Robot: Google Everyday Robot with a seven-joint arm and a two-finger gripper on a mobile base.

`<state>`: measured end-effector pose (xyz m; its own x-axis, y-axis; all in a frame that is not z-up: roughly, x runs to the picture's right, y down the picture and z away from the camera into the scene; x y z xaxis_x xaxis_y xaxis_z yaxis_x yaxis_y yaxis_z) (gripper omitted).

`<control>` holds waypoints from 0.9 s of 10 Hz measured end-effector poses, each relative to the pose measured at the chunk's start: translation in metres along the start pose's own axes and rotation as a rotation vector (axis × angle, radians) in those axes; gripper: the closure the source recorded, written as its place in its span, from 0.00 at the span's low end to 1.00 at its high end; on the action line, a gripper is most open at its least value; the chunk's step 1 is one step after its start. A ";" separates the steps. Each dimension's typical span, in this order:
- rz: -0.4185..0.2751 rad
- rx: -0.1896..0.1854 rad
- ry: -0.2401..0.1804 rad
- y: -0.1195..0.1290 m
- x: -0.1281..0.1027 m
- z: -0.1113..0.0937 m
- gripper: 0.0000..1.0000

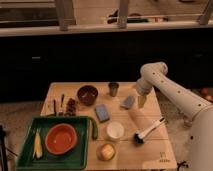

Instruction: Place towel in paper cup

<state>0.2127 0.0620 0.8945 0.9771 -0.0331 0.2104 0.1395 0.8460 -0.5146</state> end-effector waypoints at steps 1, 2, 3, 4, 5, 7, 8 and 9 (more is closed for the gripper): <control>-0.001 -0.002 -0.003 -0.001 0.000 0.003 0.20; 0.000 -0.004 -0.005 -0.002 0.001 0.005 0.20; 0.004 -0.007 -0.008 -0.003 0.002 0.010 0.20; 0.007 -0.010 -0.010 -0.004 0.003 0.014 0.20; 0.010 -0.013 -0.011 -0.004 0.003 0.017 0.20; 0.016 -0.016 -0.012 -0.007 0.004 0.023 0.20; 0.019 -0.018 -0.013 -0.007 0.005 0.026 0.20; 0.021 -0.019 -0.013 -0.007 0.005 0.029 0.20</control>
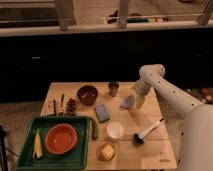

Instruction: Place towel in paper cup

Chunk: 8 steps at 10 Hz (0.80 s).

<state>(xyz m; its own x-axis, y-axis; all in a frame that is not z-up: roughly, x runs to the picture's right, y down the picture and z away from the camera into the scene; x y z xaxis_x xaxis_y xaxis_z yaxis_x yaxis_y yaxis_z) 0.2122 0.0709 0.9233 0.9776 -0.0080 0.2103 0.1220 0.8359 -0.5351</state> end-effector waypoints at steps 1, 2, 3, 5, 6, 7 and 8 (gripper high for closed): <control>0.004 -0.004 0.001 0.000 0.001 0.004 0.20; 0.009 -0.008 0.002 0.000 0.003 0.008 0.20; 0.012 -0.010 0.002 -0.001 0.004 0.010 0.20; 0.018 -0.017 0.004 -0.001 0.007 0.015 0.20; 0.020 -0.018 0.003 -0.001 0.007 0.016 0.20; 0.023 -0.022 0.003 -0.001 0.008 0.018 0.20; 0.027 -0.023 0.002 -0.002 0.009 0.019 0.20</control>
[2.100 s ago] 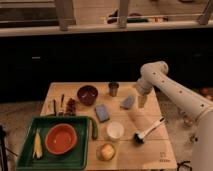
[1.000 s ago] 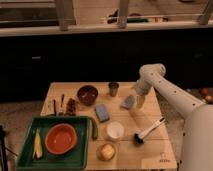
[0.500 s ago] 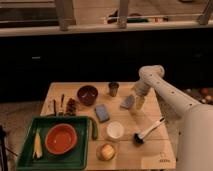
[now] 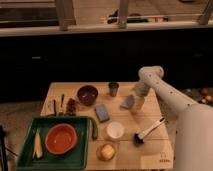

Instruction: Place towel in paper cup

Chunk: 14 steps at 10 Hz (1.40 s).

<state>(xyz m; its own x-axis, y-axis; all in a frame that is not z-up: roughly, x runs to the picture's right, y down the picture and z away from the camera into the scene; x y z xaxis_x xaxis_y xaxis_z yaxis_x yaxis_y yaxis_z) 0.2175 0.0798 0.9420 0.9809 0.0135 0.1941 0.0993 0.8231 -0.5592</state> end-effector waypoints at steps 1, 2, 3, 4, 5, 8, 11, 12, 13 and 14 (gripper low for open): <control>0.001 -0.001 -0.002 -0.001 0.001 0.001 0.20; 0.002 -0.001 -0.003 -0.001 0.001 0.002 0.20; 0.002 -0.006 -0.005 -0.001 0.002 0.003 0.20; 0.002 -0.008 -0.006 -0.001 0.002 0.004 0.20; 0.002 -0.012 -0.007 -0.001 0.003 0.004 0.20; -0.013 -0.019 -0.006 0.002 0.001 0.006 0.20; -0.058 -0.016 -0.009 0.005 -0.013 0.007 0.20; -0.071 -0.017 -0.011 0.006 -0.016 0.008 0.20; -0.089 -0.021 -0.013 0.007 -0.022 0.010 0.20; -0.097 -0.022 -0.013 0.008 -0.024 0.011 0.20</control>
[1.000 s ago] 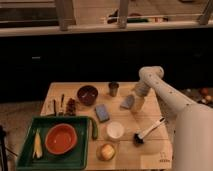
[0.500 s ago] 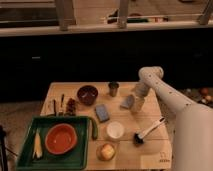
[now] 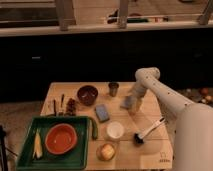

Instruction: Place towel in paper cup

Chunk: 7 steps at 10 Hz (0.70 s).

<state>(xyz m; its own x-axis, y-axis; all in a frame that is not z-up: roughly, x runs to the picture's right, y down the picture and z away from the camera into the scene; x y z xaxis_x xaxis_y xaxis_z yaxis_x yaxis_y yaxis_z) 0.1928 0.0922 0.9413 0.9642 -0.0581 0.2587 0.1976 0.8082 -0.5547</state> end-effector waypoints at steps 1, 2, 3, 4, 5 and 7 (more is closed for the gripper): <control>-0.006 -0.003 0.001 0.002 -0.001 0.002 0.21; -0.011 -0.004 0.006 0.003 -0.003 0.004 0.28; -0.015 -0.006 0.010 0.004 -0.005 0.005 0.37; -0.016 -0.005 0.014 0.005 -0.006 0.006 0.47; -0.014 -0.006 0.017 0.006 -0.005 0.006 0.58; -0.009 -0.003 0.021 0.006 -0.004 0.004 0.80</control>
<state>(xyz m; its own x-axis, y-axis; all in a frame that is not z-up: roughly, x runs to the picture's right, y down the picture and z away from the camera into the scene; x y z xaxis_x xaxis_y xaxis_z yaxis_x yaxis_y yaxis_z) 0.1893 0.1000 0.9404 0.9659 -0.0774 0.2471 0.2065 0.8061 -0.5545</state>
